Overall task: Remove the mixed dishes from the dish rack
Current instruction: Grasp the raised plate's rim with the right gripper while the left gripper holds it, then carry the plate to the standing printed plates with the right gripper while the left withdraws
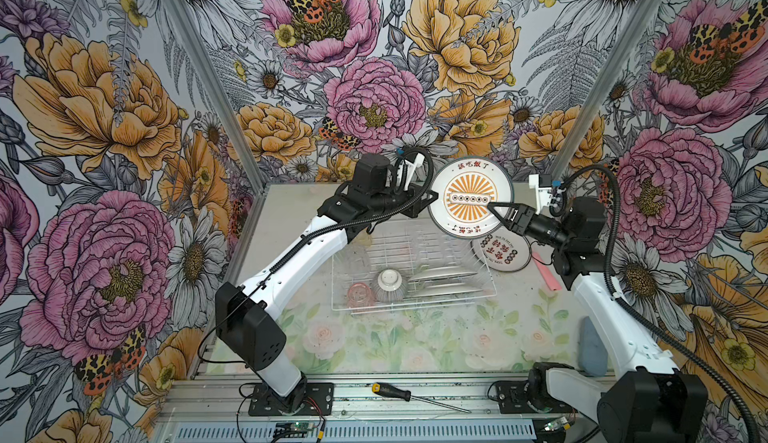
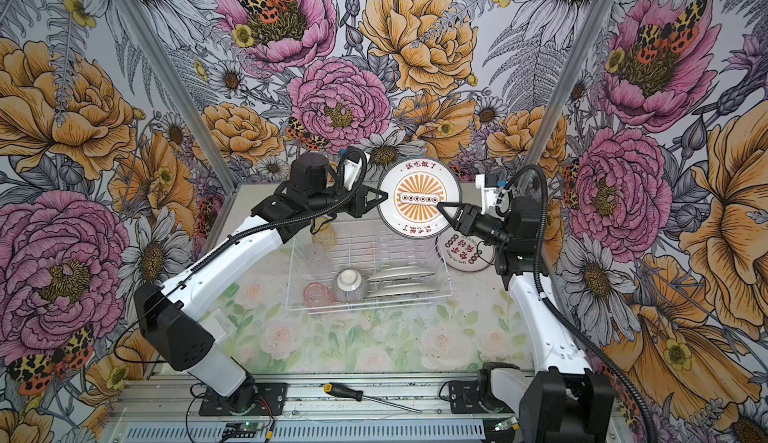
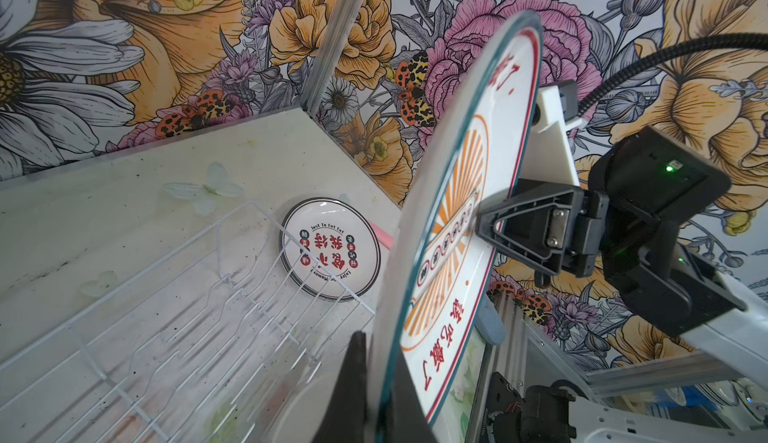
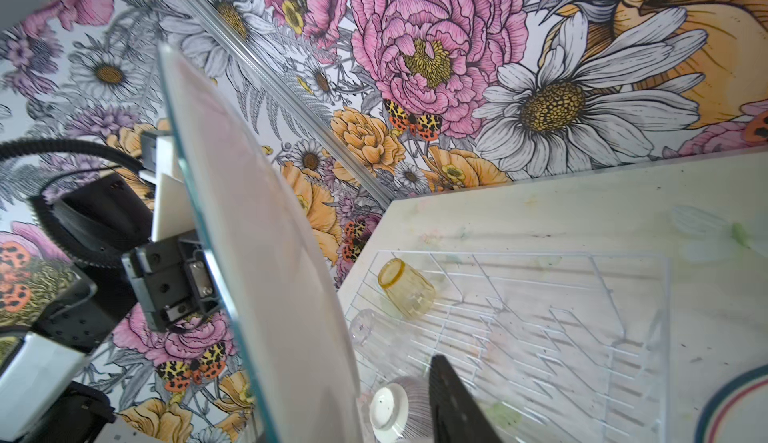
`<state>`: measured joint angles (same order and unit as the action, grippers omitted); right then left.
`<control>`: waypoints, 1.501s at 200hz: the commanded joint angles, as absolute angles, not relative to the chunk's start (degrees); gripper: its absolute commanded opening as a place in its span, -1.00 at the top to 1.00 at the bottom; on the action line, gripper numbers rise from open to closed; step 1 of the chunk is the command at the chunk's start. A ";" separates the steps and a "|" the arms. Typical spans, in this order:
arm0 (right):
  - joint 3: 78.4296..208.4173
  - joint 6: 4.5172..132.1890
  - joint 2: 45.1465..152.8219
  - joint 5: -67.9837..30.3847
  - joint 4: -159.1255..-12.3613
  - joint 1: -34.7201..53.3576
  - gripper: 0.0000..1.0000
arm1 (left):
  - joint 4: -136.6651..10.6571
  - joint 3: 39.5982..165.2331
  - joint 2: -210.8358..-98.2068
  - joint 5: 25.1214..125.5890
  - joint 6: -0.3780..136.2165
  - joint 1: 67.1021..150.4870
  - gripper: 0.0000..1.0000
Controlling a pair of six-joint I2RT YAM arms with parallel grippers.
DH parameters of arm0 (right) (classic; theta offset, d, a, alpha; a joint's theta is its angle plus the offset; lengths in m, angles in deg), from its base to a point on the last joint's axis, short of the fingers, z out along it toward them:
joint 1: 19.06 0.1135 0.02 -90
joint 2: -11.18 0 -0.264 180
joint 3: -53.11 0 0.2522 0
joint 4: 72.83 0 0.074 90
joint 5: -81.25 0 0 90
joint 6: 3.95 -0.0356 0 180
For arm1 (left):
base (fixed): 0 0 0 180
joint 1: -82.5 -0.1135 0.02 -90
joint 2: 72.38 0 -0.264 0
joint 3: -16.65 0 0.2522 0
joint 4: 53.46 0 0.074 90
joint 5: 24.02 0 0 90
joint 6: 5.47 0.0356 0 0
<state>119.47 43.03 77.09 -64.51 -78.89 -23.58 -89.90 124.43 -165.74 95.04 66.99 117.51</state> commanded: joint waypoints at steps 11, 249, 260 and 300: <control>119.34 35.87 78.24 -66.47 -67.27 -23.24 0.30 | -84.46 123.97 -165.06 98.06 64.97 116.93 1.00; 124.37 39.29 77.01 -57.74 -82.17 -25.54 1.00 | -86.77 121.58 -164.30 97.12 67.58 116.06 0.31; 124.85 40.02 77.17 -56.67 -84.55 -27.35 1.00 | -88.22 121.10 -163.50 95.43 68.75 115.50 0.31; 125.79 44.95 78.65 -54.21 -93.56 -37.28 1.00 | -97.02 118.54 -159.12 86.23 74.50 113.33 0.31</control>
